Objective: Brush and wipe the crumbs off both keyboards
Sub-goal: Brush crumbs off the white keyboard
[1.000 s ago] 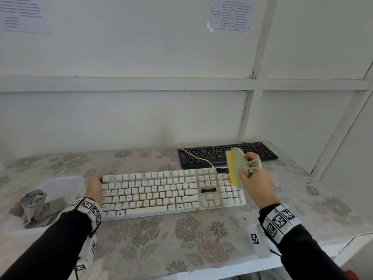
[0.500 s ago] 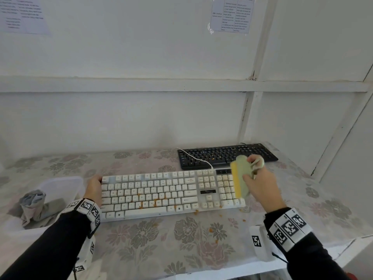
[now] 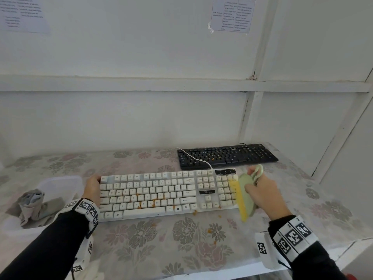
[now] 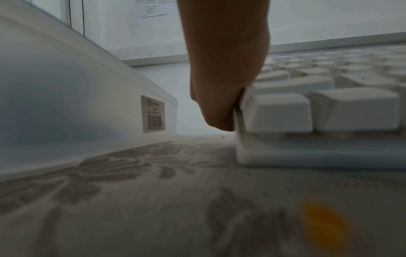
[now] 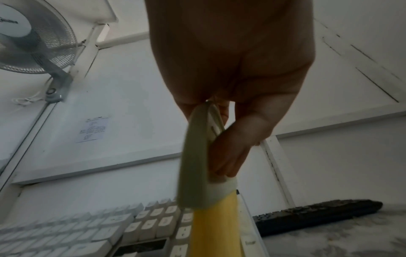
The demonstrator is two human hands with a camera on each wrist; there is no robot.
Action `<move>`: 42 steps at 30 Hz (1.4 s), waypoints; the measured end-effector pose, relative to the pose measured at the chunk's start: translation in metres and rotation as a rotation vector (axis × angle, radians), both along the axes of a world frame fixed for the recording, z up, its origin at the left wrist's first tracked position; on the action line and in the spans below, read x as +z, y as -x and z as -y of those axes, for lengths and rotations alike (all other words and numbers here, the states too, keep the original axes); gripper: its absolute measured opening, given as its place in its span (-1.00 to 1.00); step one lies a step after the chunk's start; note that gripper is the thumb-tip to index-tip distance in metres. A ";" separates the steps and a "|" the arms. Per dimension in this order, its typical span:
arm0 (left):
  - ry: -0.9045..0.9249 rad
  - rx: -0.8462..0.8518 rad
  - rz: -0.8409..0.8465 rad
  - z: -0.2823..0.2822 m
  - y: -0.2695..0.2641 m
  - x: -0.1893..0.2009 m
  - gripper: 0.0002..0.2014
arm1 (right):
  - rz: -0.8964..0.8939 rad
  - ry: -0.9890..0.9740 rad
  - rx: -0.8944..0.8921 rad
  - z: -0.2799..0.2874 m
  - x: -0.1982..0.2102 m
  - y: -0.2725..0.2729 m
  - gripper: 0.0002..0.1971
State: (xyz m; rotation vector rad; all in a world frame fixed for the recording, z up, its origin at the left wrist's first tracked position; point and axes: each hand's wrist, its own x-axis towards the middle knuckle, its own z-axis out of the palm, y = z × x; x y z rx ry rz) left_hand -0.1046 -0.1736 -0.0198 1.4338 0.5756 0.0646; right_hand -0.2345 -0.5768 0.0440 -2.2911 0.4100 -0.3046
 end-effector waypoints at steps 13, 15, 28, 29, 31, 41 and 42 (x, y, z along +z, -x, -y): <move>-0.034 -0.012 -0.004 0.000 0.000 0.000 -0.60 | 0.283 0.089 0.132 -0.042 -0.019 -0.013 -0.65; -0.037 -0.008 -0.005 0.000 0.000 0.000 -0.60 | 0.233 0.118 0.174 -0.044 -0.022 -0.012 -0.65; 0.002 -0.014 0.016 0.001 0.000 -0.001 -0.55 | 0.241 0.084 0.147 -0.040 -0.008 -0.003 -0.66; 0.000 -0.010 0.020 0.001 0.000 -0.001 -0.55 | 0.283 0.076 0.137 -0.042 -0.007 -0.004 -0.66; -0.006 -0.004 0.020 0.001 0.000 0.000 -0.58 | 0.289 0.064 0.141 -0.046 -0.007 -0.006 -0.67; -0.008 -0.009 0.014 0.002 0.002 0.001 -0.57 | 0.079 -0.018 0.184 -0.055 -0.003 -0.002 -0.76; -0.003 -0.006 0.014 0.001 0.001 0.001 -0.58 | 0.108 -0.013 0.186 -0.056 0.000 -0.003 -0.76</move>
